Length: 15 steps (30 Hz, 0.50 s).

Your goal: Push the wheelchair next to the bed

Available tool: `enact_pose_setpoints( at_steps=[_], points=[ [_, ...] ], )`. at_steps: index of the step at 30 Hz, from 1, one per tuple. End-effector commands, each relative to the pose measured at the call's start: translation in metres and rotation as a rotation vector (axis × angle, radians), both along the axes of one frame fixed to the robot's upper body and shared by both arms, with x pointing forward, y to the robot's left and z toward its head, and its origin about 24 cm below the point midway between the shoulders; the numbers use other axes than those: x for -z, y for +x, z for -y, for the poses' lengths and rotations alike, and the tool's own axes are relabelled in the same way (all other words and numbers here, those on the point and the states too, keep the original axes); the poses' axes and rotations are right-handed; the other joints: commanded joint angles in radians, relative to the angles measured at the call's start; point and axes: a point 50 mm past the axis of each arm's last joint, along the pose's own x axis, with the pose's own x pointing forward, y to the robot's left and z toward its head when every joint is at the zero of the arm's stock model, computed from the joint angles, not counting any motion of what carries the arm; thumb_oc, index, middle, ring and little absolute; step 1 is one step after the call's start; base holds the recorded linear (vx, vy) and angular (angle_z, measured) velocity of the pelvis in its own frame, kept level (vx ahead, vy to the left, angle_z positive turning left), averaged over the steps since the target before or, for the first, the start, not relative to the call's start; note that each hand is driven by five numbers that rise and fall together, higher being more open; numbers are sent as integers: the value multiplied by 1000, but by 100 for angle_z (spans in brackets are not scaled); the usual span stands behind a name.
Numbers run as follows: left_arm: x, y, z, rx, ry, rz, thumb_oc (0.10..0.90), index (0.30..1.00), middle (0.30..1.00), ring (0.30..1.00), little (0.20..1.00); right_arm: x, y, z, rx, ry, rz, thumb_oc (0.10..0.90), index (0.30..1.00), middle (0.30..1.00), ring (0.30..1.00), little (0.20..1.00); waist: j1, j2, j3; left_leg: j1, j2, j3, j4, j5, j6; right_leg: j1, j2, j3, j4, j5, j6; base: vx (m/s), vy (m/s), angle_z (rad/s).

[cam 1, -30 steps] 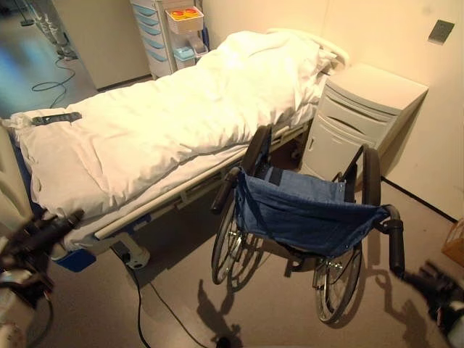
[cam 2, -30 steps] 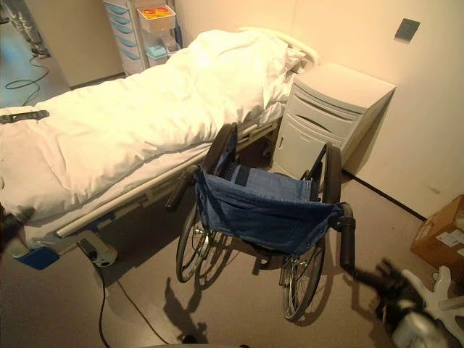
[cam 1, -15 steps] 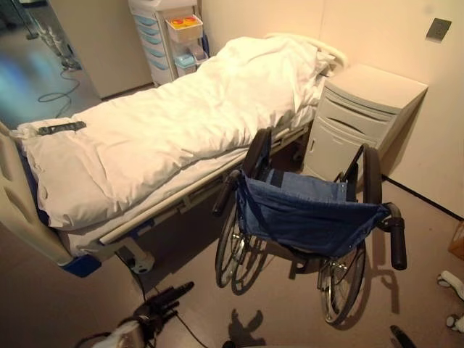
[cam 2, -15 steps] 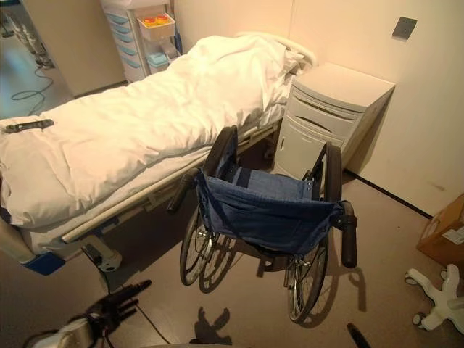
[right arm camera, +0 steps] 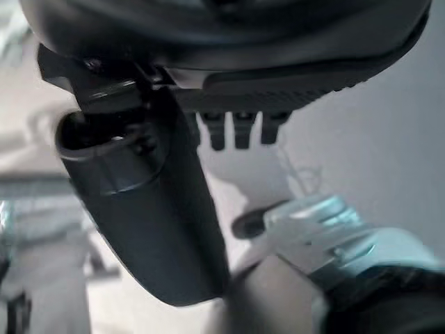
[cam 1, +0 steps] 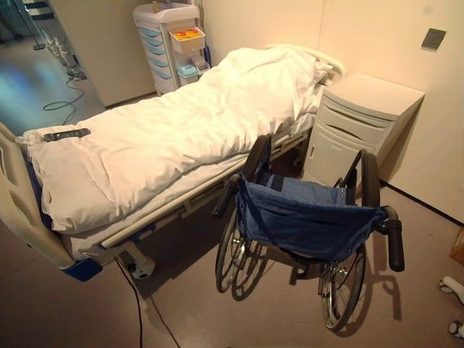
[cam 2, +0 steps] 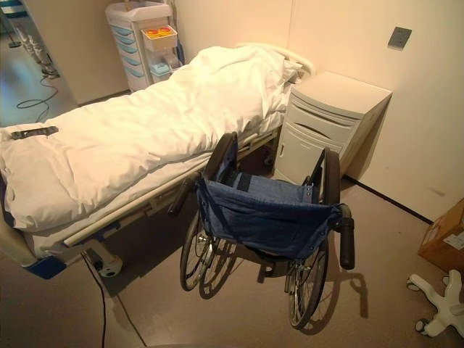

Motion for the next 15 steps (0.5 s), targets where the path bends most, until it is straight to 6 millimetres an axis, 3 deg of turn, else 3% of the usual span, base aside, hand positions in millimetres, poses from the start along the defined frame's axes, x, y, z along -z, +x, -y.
enact_pose_setpoints(
  at_steps=[1,5,10,15],
  points=[
    [-3,25,-5,106,121,35,800,900,900,900,900,1,8,-7,-160,70,18,800,900,900,900,900,18,2,14,-6,-6,21,10,-14,-16,-49,-20,35,16,78,29,-6,28,4],
    [-2,26,-1,96,80,7,800,900,900,900,900,1,4,-6,-215,127,4,800,900,900,900,900,18,5,10,-2,-11,20,10,-18,-12,-48,-18,37,23,72,27,0,8,1],
    [0,22,6,116,40,-30,800,900,900,900,900,1,5,-2,-152,95,10,800,900,900,900,900,14,8,5,6,-11,25,10,-23,-8,-44,-15,44,26,70,27,24,4,0],
    [1,17,9,95,6,-69,800,900,900,900,900,2,6,-10,-230,118,-2,800,900,900,900,900,7,11,2,12,-13,28,10,-27,-4,-45,-12,56,31,67,24,31,6,0]
  ],
)
